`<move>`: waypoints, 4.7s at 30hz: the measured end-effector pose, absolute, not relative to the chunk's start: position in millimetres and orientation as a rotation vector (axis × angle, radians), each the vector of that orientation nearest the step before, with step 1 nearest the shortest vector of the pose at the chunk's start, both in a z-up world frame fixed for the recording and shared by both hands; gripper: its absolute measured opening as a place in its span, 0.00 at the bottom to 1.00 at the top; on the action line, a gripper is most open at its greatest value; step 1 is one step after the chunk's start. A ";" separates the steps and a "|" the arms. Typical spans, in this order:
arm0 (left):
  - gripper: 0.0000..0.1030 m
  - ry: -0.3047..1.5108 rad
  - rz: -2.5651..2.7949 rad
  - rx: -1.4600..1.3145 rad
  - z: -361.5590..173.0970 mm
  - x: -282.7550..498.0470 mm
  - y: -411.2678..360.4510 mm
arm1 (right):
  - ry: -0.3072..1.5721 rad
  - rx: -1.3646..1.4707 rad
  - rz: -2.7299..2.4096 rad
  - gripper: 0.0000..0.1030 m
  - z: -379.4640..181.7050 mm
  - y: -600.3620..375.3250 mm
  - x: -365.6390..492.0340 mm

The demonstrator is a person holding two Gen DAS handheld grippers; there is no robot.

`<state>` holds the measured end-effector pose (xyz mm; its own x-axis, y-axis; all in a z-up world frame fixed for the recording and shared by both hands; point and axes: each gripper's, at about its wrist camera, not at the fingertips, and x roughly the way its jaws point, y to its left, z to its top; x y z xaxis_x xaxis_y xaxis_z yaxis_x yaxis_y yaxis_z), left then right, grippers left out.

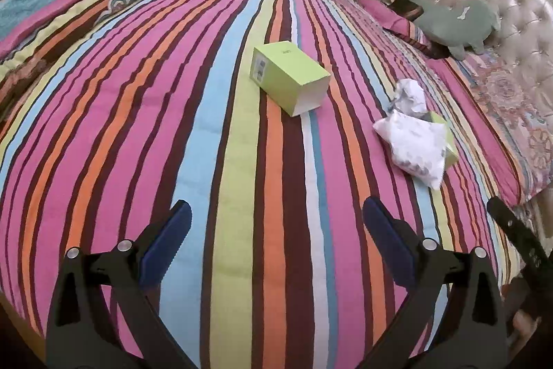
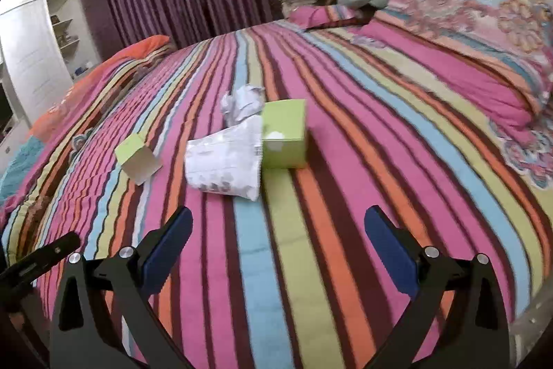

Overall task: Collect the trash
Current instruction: 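Move both open tools back up toward the lime-green boxes on the bed, then grasp the large lime-green DHC box with the left tool while the right grasps another, then carry both lime-green boxes down over the wastebasket with both tools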

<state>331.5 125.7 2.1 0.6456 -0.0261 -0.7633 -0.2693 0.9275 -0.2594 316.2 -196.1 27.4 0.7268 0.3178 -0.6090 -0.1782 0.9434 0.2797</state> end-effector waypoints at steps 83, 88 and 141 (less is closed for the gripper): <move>0.60 0.983 0.238 -0.294 -28.1 394.5 131.2 | 0.889 0.121 0.495 0.53 -8.7 -139.3 349.4; 0.60 0.949 0.194 -0.260 -22.3 339.5 119.7 | 0.885 0.148 0.492 0.53 -8.5 -152.0 314.0; 0.60 1.360 -0.015 -0.160 -138.2 61.7 23.0 | 1.359 0.270 0.489 0.53 -119.1 -191.5 75.5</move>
<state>61.7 23.0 -138.2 0.2108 -0.1031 -0.9721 -0.0823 0.9890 -0.1227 75.5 -191.5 -119.1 0.1312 0.4841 -0.8651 -0.1784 0.8700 0.4597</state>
